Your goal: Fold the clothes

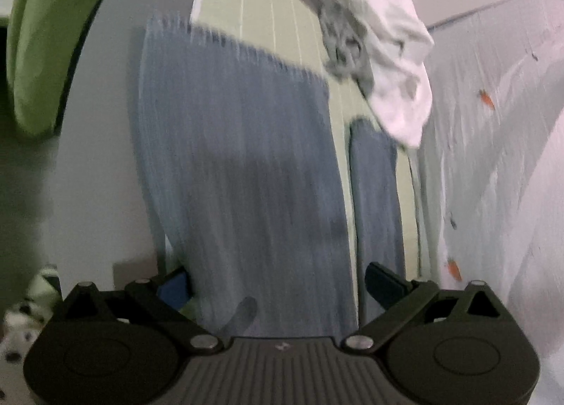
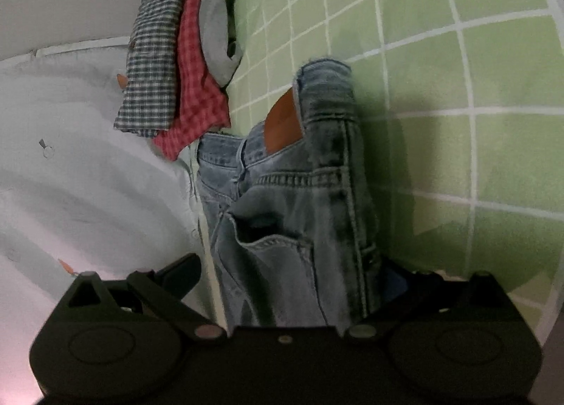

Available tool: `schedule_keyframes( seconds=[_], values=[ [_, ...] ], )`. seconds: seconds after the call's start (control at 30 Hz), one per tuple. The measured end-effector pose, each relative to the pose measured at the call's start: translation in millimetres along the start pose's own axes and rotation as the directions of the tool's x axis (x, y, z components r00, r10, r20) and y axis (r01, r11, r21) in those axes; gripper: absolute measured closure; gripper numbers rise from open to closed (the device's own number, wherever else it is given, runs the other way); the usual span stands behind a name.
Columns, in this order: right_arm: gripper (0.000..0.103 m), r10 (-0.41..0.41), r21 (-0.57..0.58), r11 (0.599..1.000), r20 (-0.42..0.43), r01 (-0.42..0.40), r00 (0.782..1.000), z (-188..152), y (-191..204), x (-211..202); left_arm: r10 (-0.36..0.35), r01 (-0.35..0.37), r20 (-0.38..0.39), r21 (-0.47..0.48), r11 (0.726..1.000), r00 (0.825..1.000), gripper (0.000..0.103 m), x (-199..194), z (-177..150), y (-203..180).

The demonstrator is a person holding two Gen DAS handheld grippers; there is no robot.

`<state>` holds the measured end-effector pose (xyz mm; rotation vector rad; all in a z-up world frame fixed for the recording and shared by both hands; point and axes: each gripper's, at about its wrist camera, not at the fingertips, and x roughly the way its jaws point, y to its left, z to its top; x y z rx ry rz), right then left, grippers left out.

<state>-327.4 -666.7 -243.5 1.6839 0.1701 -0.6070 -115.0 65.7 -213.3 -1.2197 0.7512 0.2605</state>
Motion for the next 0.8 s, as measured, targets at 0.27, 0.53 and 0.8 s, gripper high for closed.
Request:
schedule_keyframes(
  seconds=[0.27,0.53,0.8],
  values=[
    [0.000,-0.013,-0.060,0.998,0.042,0.015,0.999,-16.0,9.1,14.3,0.054,-0.050,-0.043,0.084,0.995,0.998,0.048,30.9,32.9,-21.6],
    [0.064,-0.093,-0.086,0.991,0.057,0.098,0.994,-28.4,6.7,19.2,0.123,-0.116,-0.077,0.086,0.990,0.989,0.090,49.0,39.2,-29.4],
    [0.083,-0.138,-0.118,0.983,0.056,0.144,0.989,-27.1,1.5,2.6,0.098,-0.097,-0.009,0.080,0.992,0.995,0.097,18.9,32.8,-30.9]
  ],
)
